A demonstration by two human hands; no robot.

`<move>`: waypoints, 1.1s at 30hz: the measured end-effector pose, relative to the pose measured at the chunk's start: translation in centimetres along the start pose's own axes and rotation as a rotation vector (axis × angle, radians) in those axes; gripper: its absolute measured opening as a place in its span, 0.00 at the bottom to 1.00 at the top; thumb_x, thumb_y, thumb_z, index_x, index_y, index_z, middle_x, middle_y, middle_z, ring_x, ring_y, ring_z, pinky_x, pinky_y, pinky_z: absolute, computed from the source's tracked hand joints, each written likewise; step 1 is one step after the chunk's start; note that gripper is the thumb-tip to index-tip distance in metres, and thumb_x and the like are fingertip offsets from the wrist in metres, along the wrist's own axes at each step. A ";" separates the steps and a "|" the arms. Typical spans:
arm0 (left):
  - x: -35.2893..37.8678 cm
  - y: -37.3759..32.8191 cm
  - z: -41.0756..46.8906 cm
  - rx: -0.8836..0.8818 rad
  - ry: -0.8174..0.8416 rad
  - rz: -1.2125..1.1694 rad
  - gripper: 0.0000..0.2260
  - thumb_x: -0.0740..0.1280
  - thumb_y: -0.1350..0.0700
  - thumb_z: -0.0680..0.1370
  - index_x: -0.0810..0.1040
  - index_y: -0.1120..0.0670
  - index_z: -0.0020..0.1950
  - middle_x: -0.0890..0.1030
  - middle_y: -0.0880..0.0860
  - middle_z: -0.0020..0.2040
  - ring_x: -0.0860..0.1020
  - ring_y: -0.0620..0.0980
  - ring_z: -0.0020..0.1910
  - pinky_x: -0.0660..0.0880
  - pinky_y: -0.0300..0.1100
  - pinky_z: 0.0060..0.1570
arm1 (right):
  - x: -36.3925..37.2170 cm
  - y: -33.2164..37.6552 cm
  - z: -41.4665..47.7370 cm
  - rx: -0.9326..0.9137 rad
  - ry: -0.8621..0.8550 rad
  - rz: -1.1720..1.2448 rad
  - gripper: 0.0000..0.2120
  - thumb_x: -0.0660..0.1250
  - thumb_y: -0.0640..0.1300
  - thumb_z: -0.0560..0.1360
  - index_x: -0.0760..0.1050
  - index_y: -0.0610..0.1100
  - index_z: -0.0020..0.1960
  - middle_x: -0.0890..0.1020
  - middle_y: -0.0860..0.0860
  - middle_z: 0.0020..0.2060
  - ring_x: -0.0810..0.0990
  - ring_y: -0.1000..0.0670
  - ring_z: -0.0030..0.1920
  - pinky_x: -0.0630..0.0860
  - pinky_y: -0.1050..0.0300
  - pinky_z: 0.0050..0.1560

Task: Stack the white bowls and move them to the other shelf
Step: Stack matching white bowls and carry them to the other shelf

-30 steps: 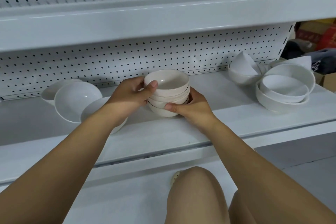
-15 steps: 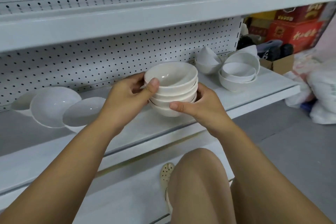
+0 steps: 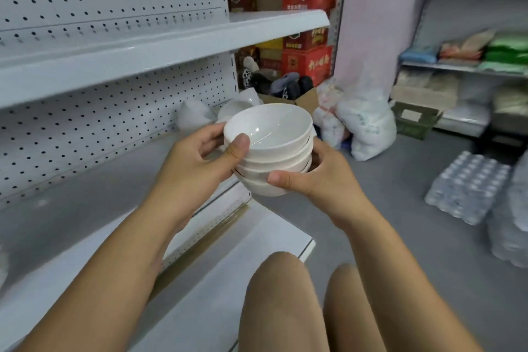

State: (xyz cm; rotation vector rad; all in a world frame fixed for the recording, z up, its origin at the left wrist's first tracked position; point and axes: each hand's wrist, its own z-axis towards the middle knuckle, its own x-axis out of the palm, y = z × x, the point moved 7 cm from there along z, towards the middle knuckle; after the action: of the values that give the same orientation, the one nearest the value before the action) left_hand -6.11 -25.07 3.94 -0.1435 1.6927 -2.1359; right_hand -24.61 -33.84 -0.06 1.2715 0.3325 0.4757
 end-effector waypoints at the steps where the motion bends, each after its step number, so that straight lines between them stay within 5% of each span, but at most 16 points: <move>1: 1.6 0.0 1.2 -0.012 0.024 -0.014 0.31 0.77 0.33 0.66 0.81 0.44 0.65 0.84 0.46 0.61 0.81 0.48 0.63 0.79 0.54 0.62 | -1.8 -0.2 0.4 0.006 -0.035 -0.022 0.36 0.85 0.41 0.60 0.78 0.44 0.66 0.87 0.51 0.56 0.85 0.53 0.57 0.81 0.59 0.54; 7: 10.9 2.3 8.8 -0.049 0.151 -0.047 0.20 0.76 0.41 0.72 0.81 0.43 0.63 0.85 0.40 0.58 0.84 0.43 0.57 0.80 0.47 0.60 | -11.0 -4.3 4.7 0.058 -0.174 -0.081 0.38 0.85 0.41 0.62 0.75 0.46 0.69 0.85 0.51 0.60 0.82 0.50 0.63 0.79 0.48 0.63; 11: 16.5 4.1 14.7 -0.055 0.204 -0.013 0.16 0.74 0.50 0.75 0.80 0.42 0.63 0.85 0.37 0.55 0.84 0.40 0.53 0.80 0.35 0.54 | -16.6 -7.7 8.7 0.123 -0.232 -0.072 0.39 0.85 0.38 0.61 0.74 0.43 0.69 0.84 0.49 0.61 0.82 0.49 0.63 0.79 0.53 0.62; 16: 23.3 3.5 22.4 -0.096 0.295 -0.035 0.23 0.74 0.49 0.73 0.78 0.44 0.68 0.84 0.38 0.58 0.83 0.37 0.56 0.77 0.28 0.49 | -24.2 -7.2 12.4 0.173 -0.359 -0.100 0.42 0.85 0.36 0.59 0.74 0.42 0.70 0.85 0.51 0.60 0.83 0.53 0.61 0.79 0.62 0.56; 21: 30.3 -1.3 27.9 -0.112 0.441 -0.062 0.19 0.74 0.55 0.76 0.77 0.45 0.66 0.84 0.32 0.51 0.82 0.32 0.54 0.76 0.26 0.47 | -30.8 -1.6 14.2 0.194 -0.482 -0.115 0.41 0.84 0.37 0.59 0.73 0.43 0.70 0.85 0.52 0.60 0.83 0.55 0.61 0.78 0.64 0.55; 24: 33.9 -5.9 30.3 -0.109 0.538 -0.075 0.22 0.74 0.52 0.76 0.77 0.46 0.70 0.83 0.37 0.58 0.82 0.35 0.57 0.76 0.27 0.49 | -34.5 3.3 14.5 0.214 -0.550 -0.133 0.41 0.84 0.37 0.59 0.73 0.44 0.70 0.85 0.53 0.59 0.83 0.56 0.60 0.78 0.65 0.54; 27: 37.1 -11.5 32.2 -0.098 0.616 -0.087 0.19 0.73 0.48 0.74 0.77 0.40 0.65 0.83 0.32 0.54 0.82 0.35 0.57 0.76 0.27 0.49 | -37.8 9.0 14.5 0.222 -0.609 -0.140 0.40 0.83 0.36 0.60 0.73 0.46 0.69 0.85 0.56 0.57 0.83 0.59 0.59 0.78 0.67 0.53; 33: 43.3 -20.4 34.7 -0.091 0.682 -0.165 0.18 0.75 0.45 0.72 0.80 0.41 0.61 0.84 0.39 0.59 0.82 0.41 0.60 0.79 0.42 0.60 | -43.9 19.2 14.7 0.223 -0.649 -0.236 0.41 0.84 0.45 0.60 0.73 0.50 0.70 0.84 0.57 0.60 0.82 0.58 0.61 0.78 0.65 0.56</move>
State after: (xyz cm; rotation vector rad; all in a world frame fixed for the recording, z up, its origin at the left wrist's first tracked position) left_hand -39.34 -69.24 24.96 0.4933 2.2045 -2.3937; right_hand -58.06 -64.38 21.41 1.5054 -0.0187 -0.1899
